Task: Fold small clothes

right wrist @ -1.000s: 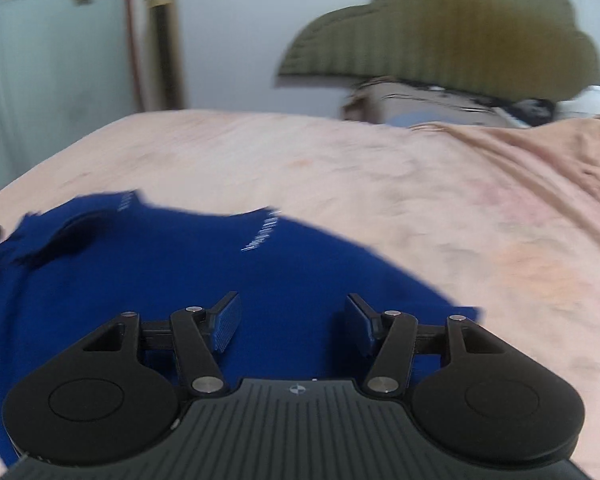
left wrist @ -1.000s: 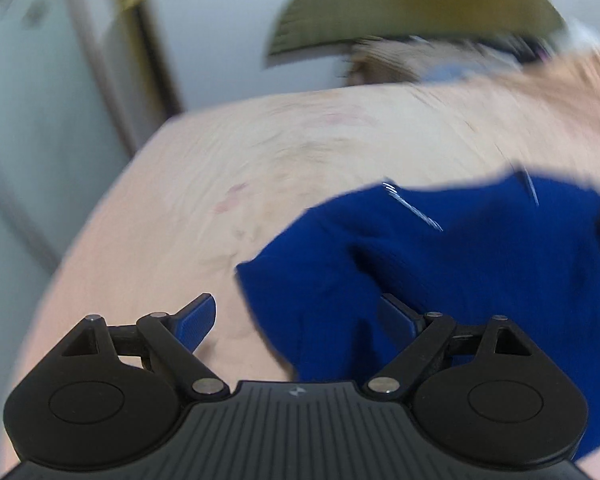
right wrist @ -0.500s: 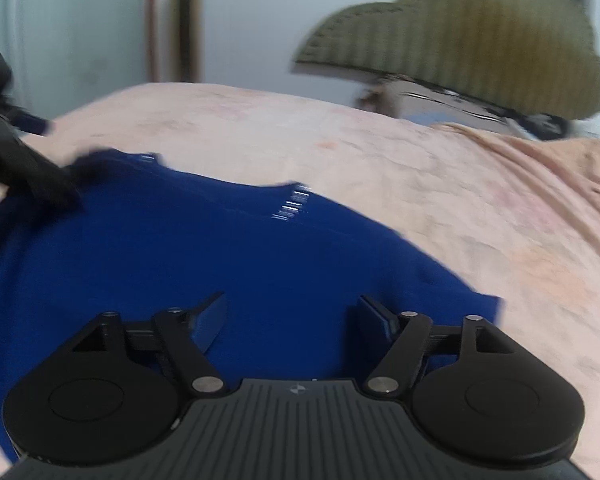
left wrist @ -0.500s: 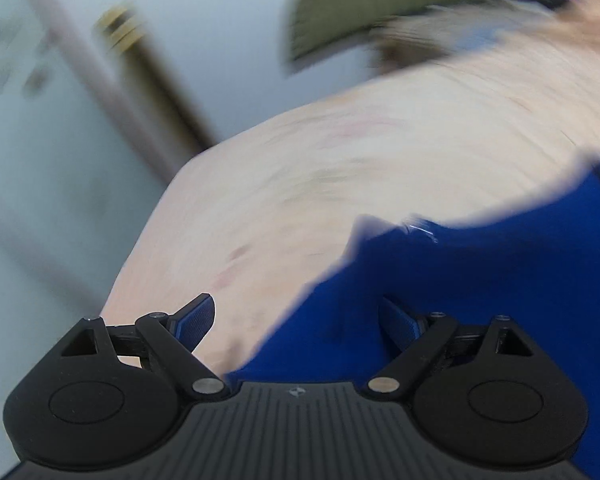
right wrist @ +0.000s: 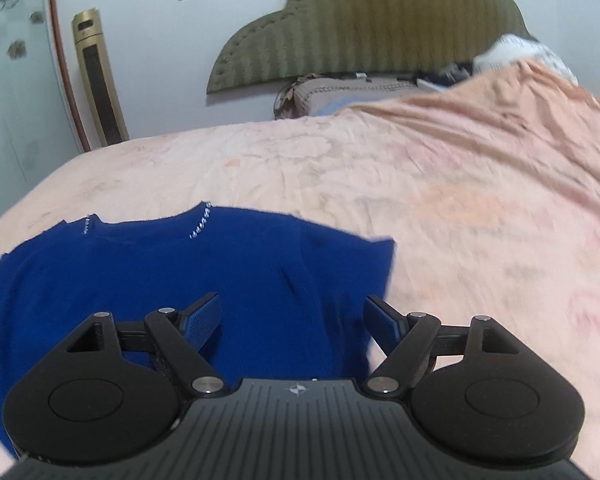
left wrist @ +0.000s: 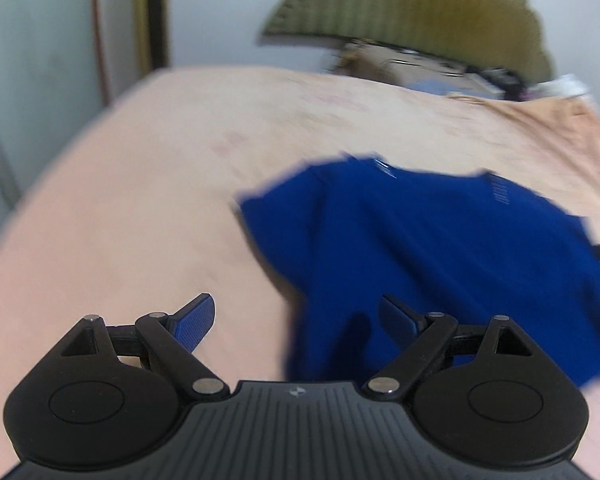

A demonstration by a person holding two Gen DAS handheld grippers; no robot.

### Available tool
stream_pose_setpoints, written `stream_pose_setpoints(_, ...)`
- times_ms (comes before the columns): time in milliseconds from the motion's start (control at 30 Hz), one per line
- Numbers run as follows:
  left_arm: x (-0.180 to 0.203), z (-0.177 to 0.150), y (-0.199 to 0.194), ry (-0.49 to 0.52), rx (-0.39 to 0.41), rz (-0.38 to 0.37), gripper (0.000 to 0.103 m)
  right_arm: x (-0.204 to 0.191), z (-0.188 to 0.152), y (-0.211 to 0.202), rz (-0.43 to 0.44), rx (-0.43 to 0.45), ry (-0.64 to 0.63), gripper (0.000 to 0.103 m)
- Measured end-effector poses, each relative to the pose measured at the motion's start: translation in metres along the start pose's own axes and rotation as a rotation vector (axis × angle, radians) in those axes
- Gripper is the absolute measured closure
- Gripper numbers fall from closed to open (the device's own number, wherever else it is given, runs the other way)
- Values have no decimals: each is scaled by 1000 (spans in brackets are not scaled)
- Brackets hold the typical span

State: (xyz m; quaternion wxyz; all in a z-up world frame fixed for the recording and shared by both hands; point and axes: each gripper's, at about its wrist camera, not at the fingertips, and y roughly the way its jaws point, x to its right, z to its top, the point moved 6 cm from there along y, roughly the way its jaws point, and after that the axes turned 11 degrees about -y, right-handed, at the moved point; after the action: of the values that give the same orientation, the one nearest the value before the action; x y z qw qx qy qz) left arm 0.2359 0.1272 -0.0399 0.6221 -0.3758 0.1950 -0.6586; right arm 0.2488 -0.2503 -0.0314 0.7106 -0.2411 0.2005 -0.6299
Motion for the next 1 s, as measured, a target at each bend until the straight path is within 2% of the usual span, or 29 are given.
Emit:
stream_pose_setpoints(67,-1,-13,-3,-6,-9,-62,13,2,-9,-12,5,-7,10,22)
stream_pose_setpoints(133,-1,-23,-3,18,3,-57,14,6,-20,-21,12,-21,25,22)
stream_pose_setpoints(233,8,-35,4,58,-20,-76,15,6,-37,-33,22,-58,37,22)
stream_pose_setpoints(333,15,-48,2,94,-25,-85,36,-2,-57,-39,72,-106,44,25)
stream_pose_setpoints(400,18,-51,0,120,-8,-52,55,-12,-67,-40,95,-134,24,41)
stream_pose_setpoints(433,18,-51,-1,121,-7,-48,76,-16,-68,-42,71,-125,-7,45)
stream_pose_setpoints(467,17,-51,-3,109,-15,-55,89,-20,-68,-43,55,-128,-30,62)
stream_pose_setpoints(500,16,-50,-6,89,-30,-66,93,-22,-67,-44,46,-127,-36,90)
stream_pose_setpoints(533,15,-49,-10,80,-38,-65,95,-23,-65,-46,41,-122,-30,98)
stream_pose_setpoints(733,15,-56,-44,137,-36,-14,98,-24,-51,-72,-38,-70,-125,99)
stream_pose_setpoints(867,10,-74,-29,188,-98,56,99,-20,-64,-64,-62,-135,-161,100)
stream_pose_setpoints(900,10,-74,-30,190,-81,48,99,-18,-67,-60,-65,-149,-151,99)
stream_pose_setpoints(933,9,-72,-32,178,-83,45,99,-17,-69,-59,-64,-157,-136,97)
stream_pose_setpoints(1000,5,-63,-41,131,-68,42,98,-15,-63,-66,-84,-120,-115,85)
